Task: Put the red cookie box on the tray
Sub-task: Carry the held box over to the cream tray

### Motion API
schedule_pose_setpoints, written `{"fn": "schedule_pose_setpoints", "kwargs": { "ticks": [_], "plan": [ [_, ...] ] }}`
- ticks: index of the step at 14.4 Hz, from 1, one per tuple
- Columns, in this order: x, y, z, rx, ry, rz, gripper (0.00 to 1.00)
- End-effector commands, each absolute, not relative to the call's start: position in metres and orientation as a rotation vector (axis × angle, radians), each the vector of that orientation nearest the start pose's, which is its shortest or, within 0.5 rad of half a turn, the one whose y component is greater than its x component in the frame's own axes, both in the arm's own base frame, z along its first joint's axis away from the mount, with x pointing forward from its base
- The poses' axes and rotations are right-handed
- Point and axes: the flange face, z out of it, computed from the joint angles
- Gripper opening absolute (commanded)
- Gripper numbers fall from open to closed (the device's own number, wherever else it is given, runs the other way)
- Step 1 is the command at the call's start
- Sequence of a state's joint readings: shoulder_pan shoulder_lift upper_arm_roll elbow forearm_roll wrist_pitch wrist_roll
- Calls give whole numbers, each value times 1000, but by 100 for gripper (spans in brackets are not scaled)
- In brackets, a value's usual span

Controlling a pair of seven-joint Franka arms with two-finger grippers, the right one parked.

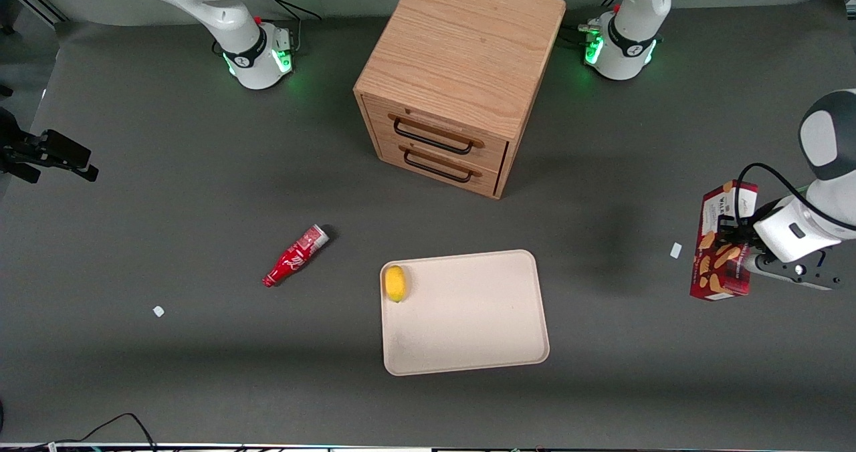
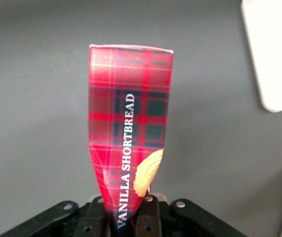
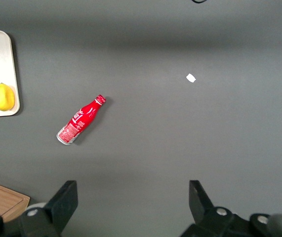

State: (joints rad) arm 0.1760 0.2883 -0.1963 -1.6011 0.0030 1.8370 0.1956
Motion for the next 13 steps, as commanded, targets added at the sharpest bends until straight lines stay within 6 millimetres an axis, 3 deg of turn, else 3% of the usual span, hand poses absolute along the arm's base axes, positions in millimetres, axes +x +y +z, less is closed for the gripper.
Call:
{"fn": "schedule_pose_setpoints", "kwargs": {
  "ticks": [1,2,7,10,13],
  "plan": [
    [674,-56,481,-3217,157,94,0],
    [682,-82,482,-3227,109,94,0],
    [715,-193,445,-3264,-189,74,0],
    [722,-250,403,-3271,-262,16,0],
    [720,-288,339,-3229,-240,10,0]
  ]
}}
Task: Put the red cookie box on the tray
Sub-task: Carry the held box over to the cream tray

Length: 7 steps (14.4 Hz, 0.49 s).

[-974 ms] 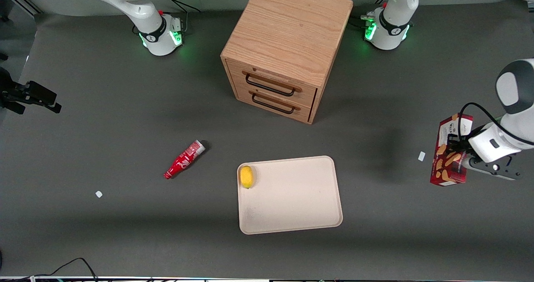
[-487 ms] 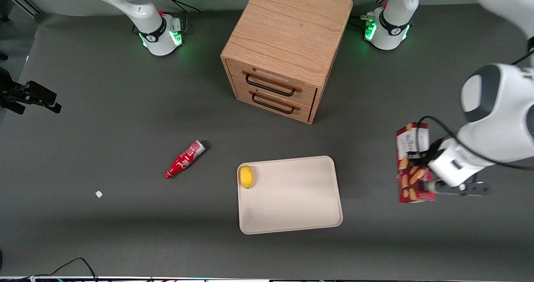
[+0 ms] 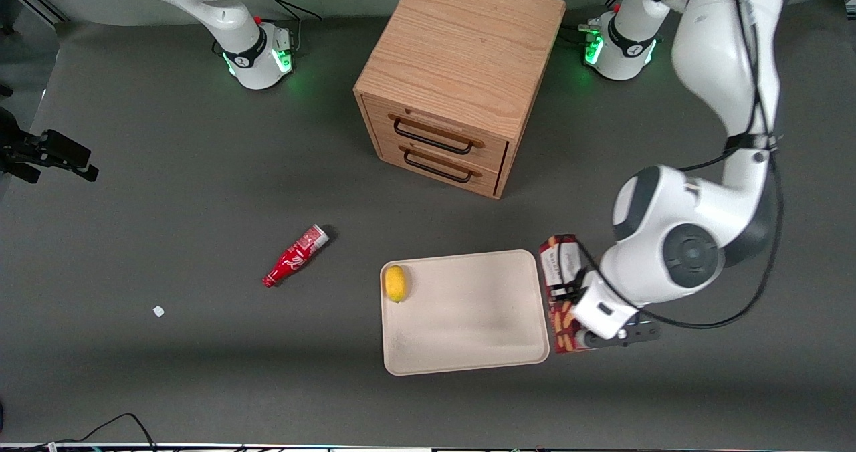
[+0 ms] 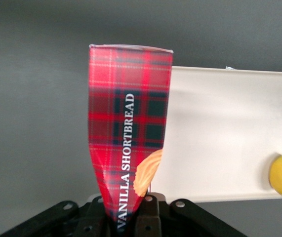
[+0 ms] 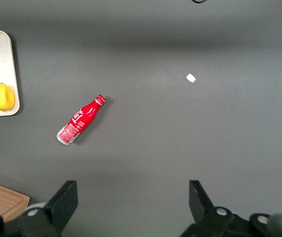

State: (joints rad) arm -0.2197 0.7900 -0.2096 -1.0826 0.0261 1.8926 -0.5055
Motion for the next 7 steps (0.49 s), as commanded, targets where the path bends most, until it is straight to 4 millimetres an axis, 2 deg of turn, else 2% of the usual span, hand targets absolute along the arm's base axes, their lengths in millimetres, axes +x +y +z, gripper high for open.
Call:
{"fn": "schedule_pose_setpoints", "kwargs": {
  "ticks": [1,4,7],
  "plan": [
    [717,-295,320,-3217,-249,24,0],
    [710,-305,278,-3195,-241,7,0],
    [705,-308,253,-3160,-186,-24,0]
  ]
}}
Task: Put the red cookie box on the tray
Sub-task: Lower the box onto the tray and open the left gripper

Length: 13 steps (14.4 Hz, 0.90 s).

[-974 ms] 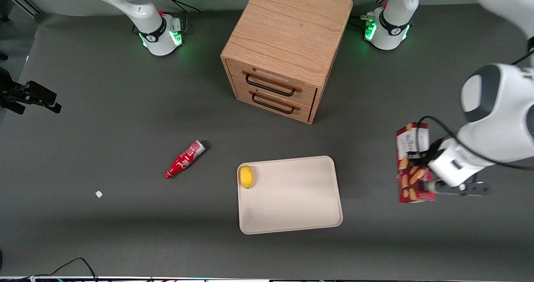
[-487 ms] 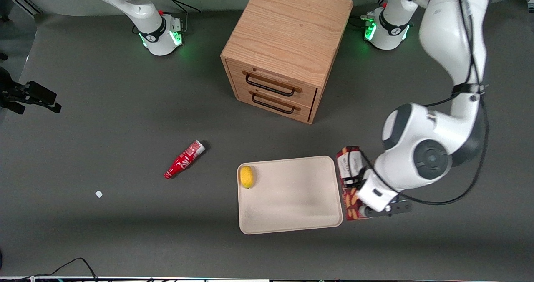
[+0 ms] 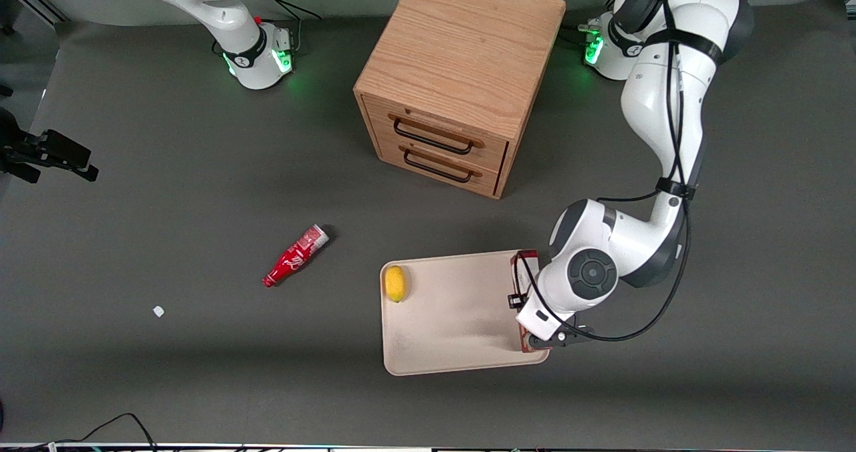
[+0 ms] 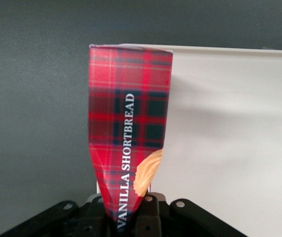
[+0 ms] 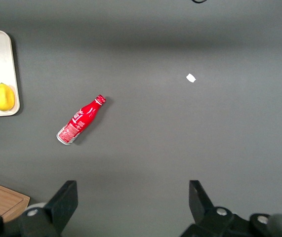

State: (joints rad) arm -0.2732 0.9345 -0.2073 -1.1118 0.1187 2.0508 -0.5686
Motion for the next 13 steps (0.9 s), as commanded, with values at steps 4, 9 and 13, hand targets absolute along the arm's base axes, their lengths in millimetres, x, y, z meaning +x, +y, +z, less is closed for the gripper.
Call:
{"fn": "schedule_pose_setpoints", "kwargs": {
  "ticks": [4,9,13],
  "plan": [
    [703,-304,240,-3146,-225,1,0],
    [701,-305,229,-3169,-223,-63,100],
    [697,-290,263,-3193,-247,-141,100]
  ]
}}
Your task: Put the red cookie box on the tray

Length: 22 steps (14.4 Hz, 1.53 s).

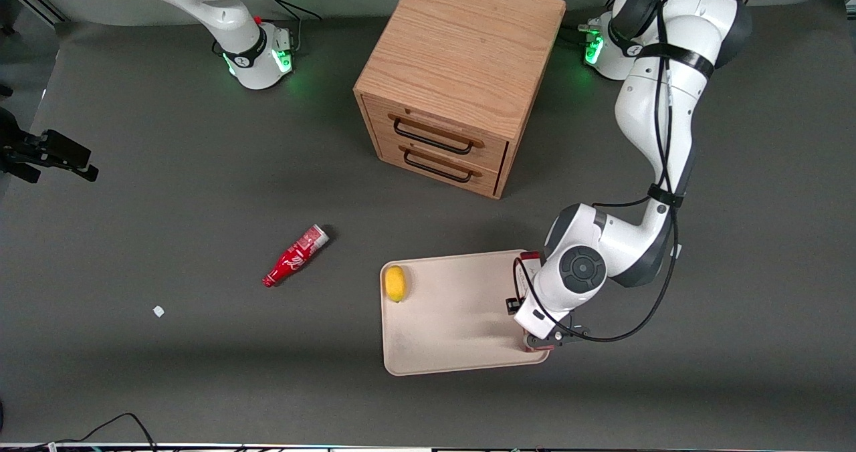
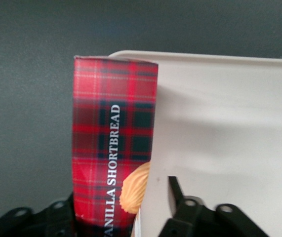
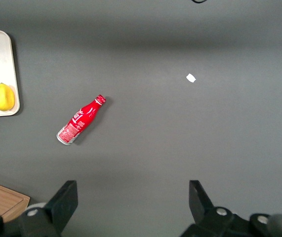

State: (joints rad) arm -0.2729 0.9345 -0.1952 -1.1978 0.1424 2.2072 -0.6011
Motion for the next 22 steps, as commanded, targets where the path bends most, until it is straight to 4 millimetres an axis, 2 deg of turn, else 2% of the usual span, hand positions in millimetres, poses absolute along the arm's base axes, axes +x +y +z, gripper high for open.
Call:
{"fn": "schedule_pose_setpoints", "kwargs": {
  "ticks": [1,2,5,8,10,12,14,16,18,22],
  "plan": [
    [699,-273,284,-3188,-275,-164,100],
    [696,-259,310,-3185,-288,-197,100],
    [683,-215,370,-3185,-344,-243,100],
    [669,-157,442,-3222,-541,-256,100],
    [646,-114,487,-3206,-579,-209,100],
    [614,-67,519,-3184,-426,-137,100],
    [589,-30,538,-3177,-291,-49,100],
    [565,-6,556,-3166,-187,-29,100],
    [548,6,564,-3155,-165,7,100],
    [523,8,591,-3137,-118,10,100]
  ]
}}
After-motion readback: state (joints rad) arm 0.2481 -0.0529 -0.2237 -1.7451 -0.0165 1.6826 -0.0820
